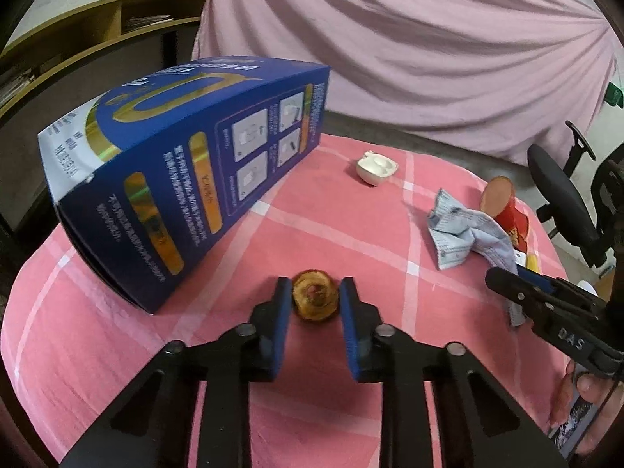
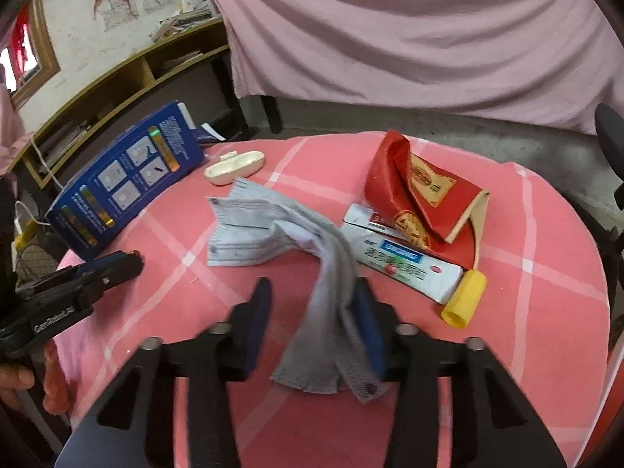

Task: Collect trash
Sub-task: 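Grasp the dried fruit slice with left tool while right tool grasps grey mask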

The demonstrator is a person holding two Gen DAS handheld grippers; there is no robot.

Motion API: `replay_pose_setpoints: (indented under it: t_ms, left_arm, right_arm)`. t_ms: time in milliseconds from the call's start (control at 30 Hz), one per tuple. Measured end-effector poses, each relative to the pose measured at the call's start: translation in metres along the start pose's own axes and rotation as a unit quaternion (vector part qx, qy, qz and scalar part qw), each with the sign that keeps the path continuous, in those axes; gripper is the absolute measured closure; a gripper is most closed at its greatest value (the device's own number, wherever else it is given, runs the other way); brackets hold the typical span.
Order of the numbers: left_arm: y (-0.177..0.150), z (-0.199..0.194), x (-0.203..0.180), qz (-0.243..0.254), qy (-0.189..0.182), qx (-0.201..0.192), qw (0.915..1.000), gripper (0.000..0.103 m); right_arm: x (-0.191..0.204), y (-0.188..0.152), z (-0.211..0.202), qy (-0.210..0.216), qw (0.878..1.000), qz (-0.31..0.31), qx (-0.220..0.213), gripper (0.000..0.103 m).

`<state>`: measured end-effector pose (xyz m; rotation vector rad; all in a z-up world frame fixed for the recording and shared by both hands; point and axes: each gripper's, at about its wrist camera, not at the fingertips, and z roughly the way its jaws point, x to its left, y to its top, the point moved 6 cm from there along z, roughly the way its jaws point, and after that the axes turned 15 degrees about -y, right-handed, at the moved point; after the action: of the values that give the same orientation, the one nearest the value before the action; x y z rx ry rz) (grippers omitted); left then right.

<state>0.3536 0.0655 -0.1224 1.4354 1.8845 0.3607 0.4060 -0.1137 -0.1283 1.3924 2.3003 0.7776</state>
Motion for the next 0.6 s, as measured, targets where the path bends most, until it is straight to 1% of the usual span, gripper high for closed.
replay_pose_setpoints:
  t_ms: [33,67,167,267,333,467,600]
  left_arm:
    - [0.000,0.000,-0.001,0.003,-0.002,0.000,1.0000,0.083]
    - [-0.001,0.001,-0.003,0.007,-0.004,0.000,1.0000,0.083]
    - [-0.003,0.002,-0.010,0.018,-0.022,0.005,0.9996,0.083]
    - [-0.005,0.001,-0.018,0.029,-0.044,0.003,0.9986,0.083]
    - [-0.005,-0.002,-0.025,0.037,-0.058,-0.005,0.9977,0.083]
    - [-0.004,-0.016,-0.040,0.063,-0.075,-0.045,0.9942,0.083]
    - [-0.005,-0.036,-0.055,0.094,-0.081,-0.099,0.9873,0.083]
  right_arm:
    - [0.000,0.000,0.000,-0.001,1.000,0.001,0.000,0.073]
    - [-0.001,0.000,0.000,-0.002,1.000,0.003,-0.001,0.083]
    - [-0.002,0.000,-0.001,0.004,1.000,0.008,-0.004,0.089]
    - [-0.001,0.000,-0.006,0.020,1.000,0.012,-0.015,0.092]
    - [0.000,0.000,-0.011,0.028,0.999,0.015,-0.022,0.093]
    - [0.001,-0.002,-0.024,0.037,0.998,0.021,-0.045,0.094]
    - [-0.005,-0.004,-0.047,0.040,0.994,0.039,-0.096,0.094]
